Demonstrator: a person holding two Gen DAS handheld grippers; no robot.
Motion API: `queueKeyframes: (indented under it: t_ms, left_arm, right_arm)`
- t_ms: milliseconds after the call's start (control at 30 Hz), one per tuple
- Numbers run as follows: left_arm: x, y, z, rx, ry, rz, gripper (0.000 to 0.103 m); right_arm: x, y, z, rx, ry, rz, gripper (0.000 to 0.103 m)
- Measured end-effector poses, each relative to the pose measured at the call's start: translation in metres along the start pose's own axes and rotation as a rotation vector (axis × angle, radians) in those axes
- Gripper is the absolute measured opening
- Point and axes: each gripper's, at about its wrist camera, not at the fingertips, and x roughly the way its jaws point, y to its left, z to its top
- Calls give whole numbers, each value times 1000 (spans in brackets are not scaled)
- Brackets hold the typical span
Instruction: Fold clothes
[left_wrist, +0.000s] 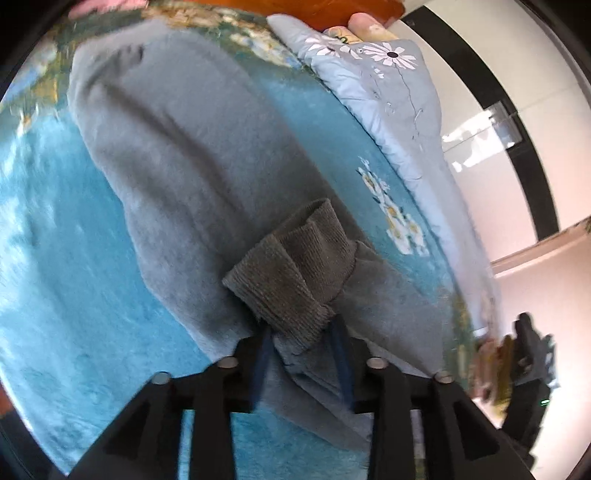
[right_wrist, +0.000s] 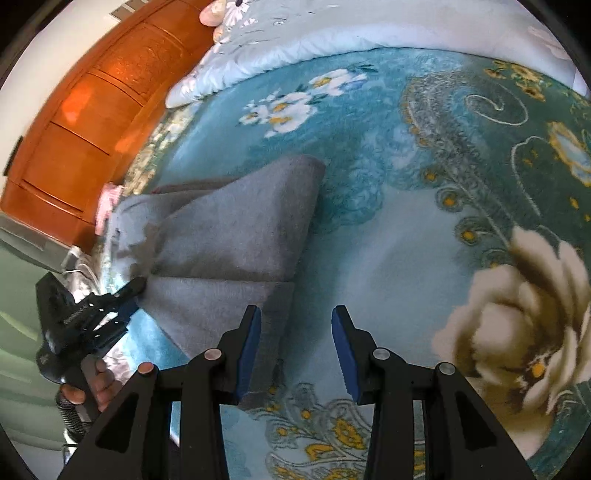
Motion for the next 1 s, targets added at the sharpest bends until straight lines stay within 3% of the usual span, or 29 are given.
queueKeyframes:
  t_ms: [67, 233, 300, 400, 600, 800, 933, 1000]
  left_arm:
    - [0, 3, 0, -11, -1, 2, 58]
    - [0, 11, 1, -51, -2, -6, 58]
    - [0, 16, 2, -82, 0, -30, 58]
    - [-2, 16, 0, -97, 1, -34, 58]
    - [-24, -13, -23, -35, 23, -43, 58]
    - [-3, -61, -63, 56, 164, -159, 58]
    - [25, -76, -87, 92, 257, -148, 58]
    - [28, -79, -90, 96, 253, -152, 56]
  right_arm:
    - [-1, -3, 2, 21, -12, 37, 59]
    - [7, -12, 1, 86, 12, 72, 59]
    - [11, -8, -6, 63, 50, 90, 59]
    - [10, -10, -3, 59, 40, 83, 59]
    - [5, -15, 10, 65, 1, 66, 59]
    - [9, -17, 45, 119, -29, 80, 59]
    - [9, -16, 48, 122, -26, 89, 59]
    - [9, -17, 48, 122, -26, 91, 59]
